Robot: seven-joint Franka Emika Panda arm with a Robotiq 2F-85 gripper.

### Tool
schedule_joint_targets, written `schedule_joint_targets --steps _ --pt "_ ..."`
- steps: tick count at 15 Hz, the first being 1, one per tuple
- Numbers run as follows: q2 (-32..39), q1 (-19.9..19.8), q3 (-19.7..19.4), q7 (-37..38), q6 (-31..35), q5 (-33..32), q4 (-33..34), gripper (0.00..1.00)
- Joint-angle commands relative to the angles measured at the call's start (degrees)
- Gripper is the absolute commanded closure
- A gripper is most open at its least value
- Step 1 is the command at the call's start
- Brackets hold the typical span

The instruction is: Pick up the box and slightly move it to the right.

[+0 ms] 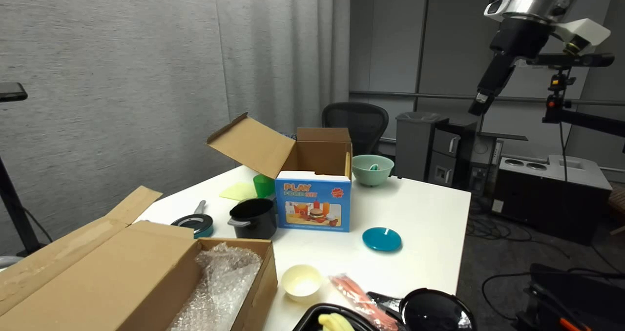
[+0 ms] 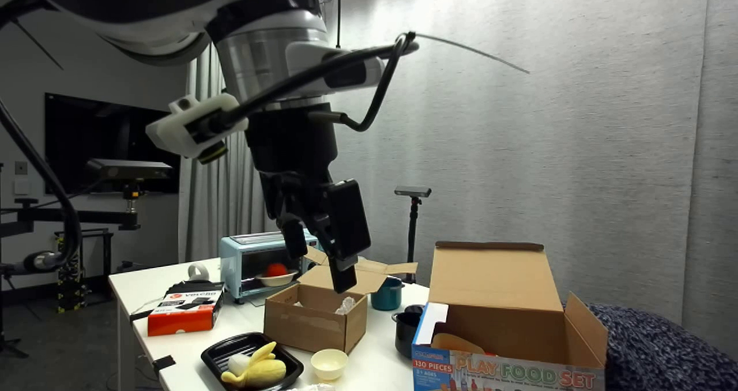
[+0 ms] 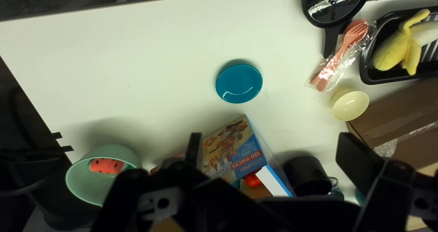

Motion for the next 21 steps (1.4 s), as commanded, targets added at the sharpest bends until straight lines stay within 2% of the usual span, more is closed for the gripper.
schedule_joint_targets --steps 1,5,9,14,15,18,21 --pt "1.87 0.03 -0.96 -2.21 -0.24 -1.19 2.74 0.0" --pt "7.73 0.34 -1.49 -3.32 -0.09 -2.89 8.62 0.0" --pt "15.78 0.82 -1.29 -2.99 -0.33 -1.97 15.55 0.0" --pt "24.8 0.11 0.63 2.08 1.09 -1.05 21.16 0.0" --pt "20.81 -0.06 0.49 -0.07 1.23 -1.58 17.67 0.0" --pt "24.44 -0.18 0.81 1.28 1.37 -1.5 19.83 0.0" --pt "24.68 -0.37 0.89 2.54 2.07 -1.22 19.81 0.0"
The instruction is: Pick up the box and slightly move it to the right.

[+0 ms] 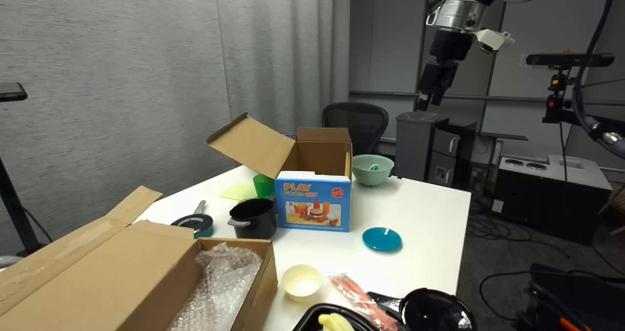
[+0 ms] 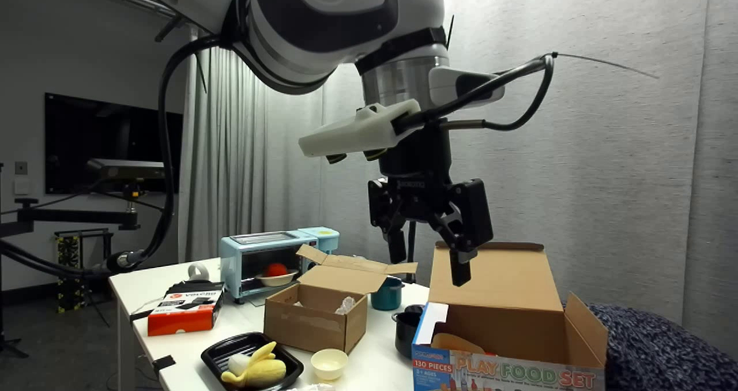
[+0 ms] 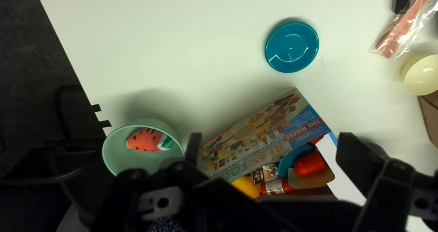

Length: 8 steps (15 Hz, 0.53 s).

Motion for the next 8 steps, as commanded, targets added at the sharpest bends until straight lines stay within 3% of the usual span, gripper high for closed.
schedule_joint_targets --steps 1,8 --pt "0.64 -0.71 0.59 2.12 0.77 0.8 0.57 0.0" --pt "9.23 -0.2 2.94 13.84 4.21 3.41 5.67 0.0"
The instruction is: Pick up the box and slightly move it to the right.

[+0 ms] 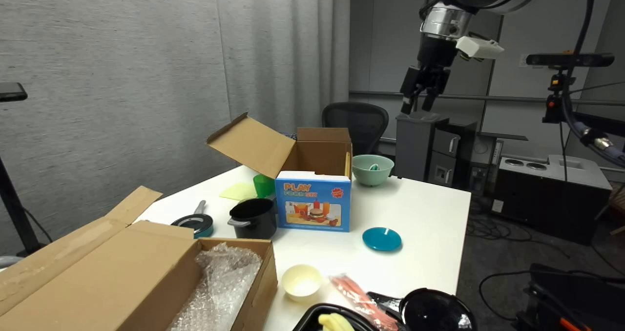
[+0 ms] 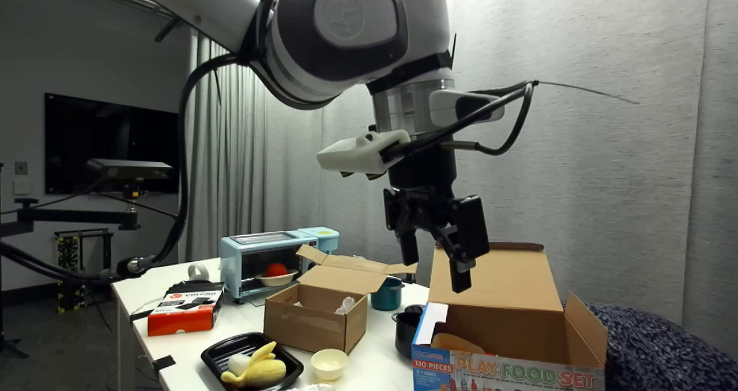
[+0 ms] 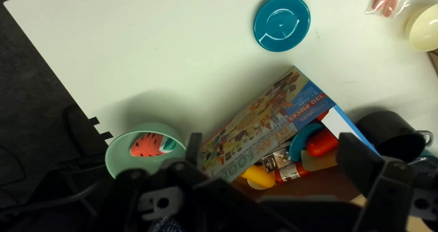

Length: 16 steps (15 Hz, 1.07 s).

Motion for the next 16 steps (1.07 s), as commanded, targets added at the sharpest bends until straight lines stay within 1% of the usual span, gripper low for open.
schedule_joint_targets --steps 1,7,12,13,14,16 --pt "6.65 -0.22 2.03 5.14 0.56 0.42 5.25 0.0" --pt "16.4 0.08 4.13 10.33 -1.72 -1.29 14.99 0.0" --pt "23.33 0.31 4.18 16.66 -1.55 -1.14 21.06 0.0" --pt "24.07 0.39 4.1 18.16 -1.23 -0.92 21.64 0.0" --pt "21.44 0.13 4.2 15.06 -0.16 -0.59 18.07 0.0" --pt "23.17 0.18 4.14 16.54 -0.17 -0.57 19.57 0.0"
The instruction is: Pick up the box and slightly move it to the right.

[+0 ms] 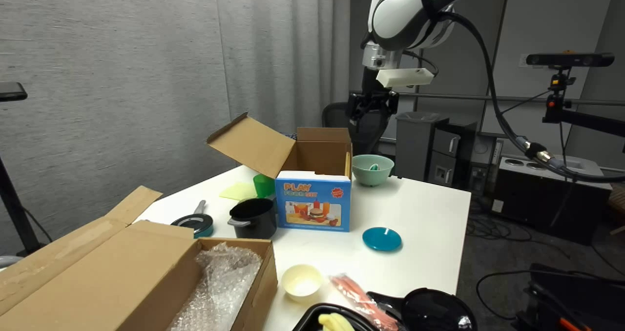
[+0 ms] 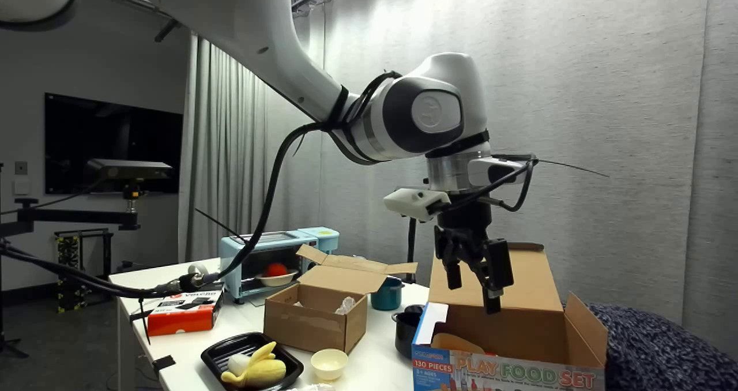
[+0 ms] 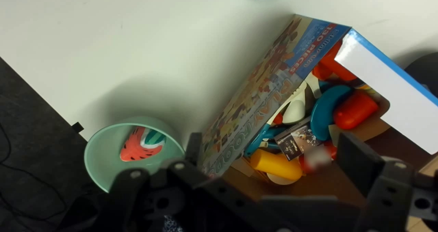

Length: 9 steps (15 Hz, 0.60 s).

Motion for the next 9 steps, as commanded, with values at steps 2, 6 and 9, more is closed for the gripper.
schedule_joint_targets --steps 2,6,9 --pt "0.47 0.16 -0.23 0.28 -0.22 0.09 0.67 0.0" --pt "2.26 0.4 -0.73 2.47 0.09 -1.61 1.58 0.0" --pt "6.88 0.5 -0.73 3.86 0.21 -1.79 5.92 0.0"
